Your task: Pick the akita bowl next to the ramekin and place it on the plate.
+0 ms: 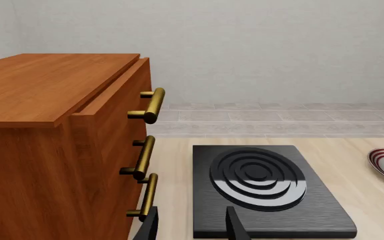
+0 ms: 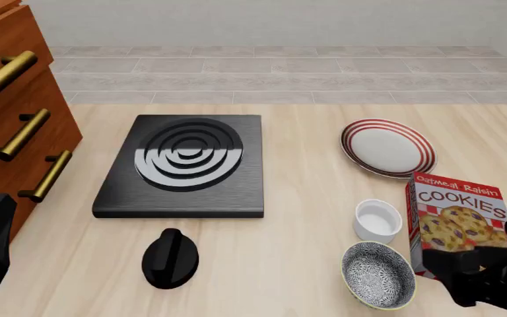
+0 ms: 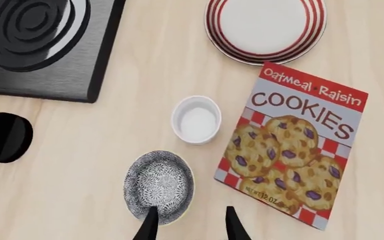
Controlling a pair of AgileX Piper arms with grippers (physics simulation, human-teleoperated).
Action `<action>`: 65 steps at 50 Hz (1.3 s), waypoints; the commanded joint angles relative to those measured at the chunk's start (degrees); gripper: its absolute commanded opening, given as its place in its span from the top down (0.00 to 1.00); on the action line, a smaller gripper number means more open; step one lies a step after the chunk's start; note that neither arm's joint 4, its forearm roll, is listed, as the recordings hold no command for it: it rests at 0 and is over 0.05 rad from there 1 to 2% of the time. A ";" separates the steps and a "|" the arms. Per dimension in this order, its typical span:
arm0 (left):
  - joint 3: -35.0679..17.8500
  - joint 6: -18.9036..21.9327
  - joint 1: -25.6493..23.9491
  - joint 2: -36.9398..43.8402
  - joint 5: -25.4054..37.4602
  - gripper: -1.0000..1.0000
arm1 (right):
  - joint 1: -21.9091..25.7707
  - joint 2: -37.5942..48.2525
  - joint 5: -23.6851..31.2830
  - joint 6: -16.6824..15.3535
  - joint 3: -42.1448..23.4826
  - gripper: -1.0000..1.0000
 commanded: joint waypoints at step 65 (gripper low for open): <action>0.00 0.00 0.00 0.00 0.00 0.00 | 3.19 17.96 -15.27 5.64 2.64 0.00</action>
